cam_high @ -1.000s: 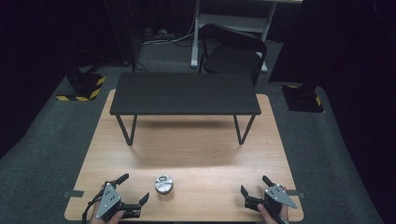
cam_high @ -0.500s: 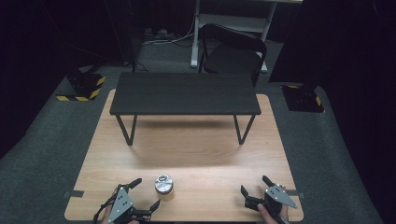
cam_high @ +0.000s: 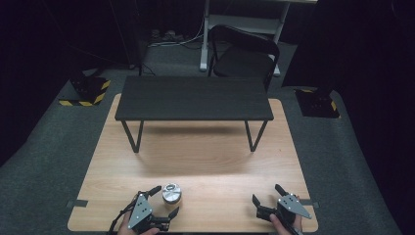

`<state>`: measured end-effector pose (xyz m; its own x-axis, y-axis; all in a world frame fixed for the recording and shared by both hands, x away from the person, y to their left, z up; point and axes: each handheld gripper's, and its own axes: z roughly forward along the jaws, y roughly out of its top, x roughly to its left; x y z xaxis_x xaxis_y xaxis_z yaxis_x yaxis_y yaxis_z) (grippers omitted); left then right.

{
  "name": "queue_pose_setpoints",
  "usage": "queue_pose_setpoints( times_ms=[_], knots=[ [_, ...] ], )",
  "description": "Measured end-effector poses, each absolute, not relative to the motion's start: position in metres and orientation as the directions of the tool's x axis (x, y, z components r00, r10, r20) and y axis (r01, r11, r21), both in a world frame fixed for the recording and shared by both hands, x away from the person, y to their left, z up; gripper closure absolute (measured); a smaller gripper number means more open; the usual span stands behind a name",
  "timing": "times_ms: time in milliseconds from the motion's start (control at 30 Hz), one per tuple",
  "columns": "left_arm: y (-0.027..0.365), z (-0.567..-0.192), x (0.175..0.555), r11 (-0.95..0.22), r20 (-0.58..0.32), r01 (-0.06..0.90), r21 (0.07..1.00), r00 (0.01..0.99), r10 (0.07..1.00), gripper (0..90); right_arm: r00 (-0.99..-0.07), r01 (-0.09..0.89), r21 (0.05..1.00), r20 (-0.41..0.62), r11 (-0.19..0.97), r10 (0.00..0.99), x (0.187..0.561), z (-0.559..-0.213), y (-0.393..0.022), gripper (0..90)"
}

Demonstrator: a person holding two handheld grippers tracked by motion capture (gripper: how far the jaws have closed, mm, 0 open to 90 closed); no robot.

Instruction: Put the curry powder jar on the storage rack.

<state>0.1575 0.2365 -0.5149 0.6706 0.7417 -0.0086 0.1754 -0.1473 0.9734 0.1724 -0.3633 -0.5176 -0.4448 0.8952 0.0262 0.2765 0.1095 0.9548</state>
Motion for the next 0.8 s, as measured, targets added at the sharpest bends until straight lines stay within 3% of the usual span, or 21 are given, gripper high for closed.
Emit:
queue_pose_setpoints(
  times_ms=[600, 800],
  knots=[
    [0.229, -0.528, 0.163, -0.139, -0.006, 0.157, 0.978, 0.684, 0.73, 30.0, -0.445, 0.269, 0.957, 0.019, 0.113, 0.895, 0.171, -0.518, -0.363, 0.2],
    [0.227, -0.531, 0.162, -0.131, -0.006, 0.15, 0.98, 0.678, 0.735, 30.2, -0.448, 0.266, 0.957, 0.018, 0.114, 0.894, 0.171, -0.519, -0.363, 0.2]
  ],
)
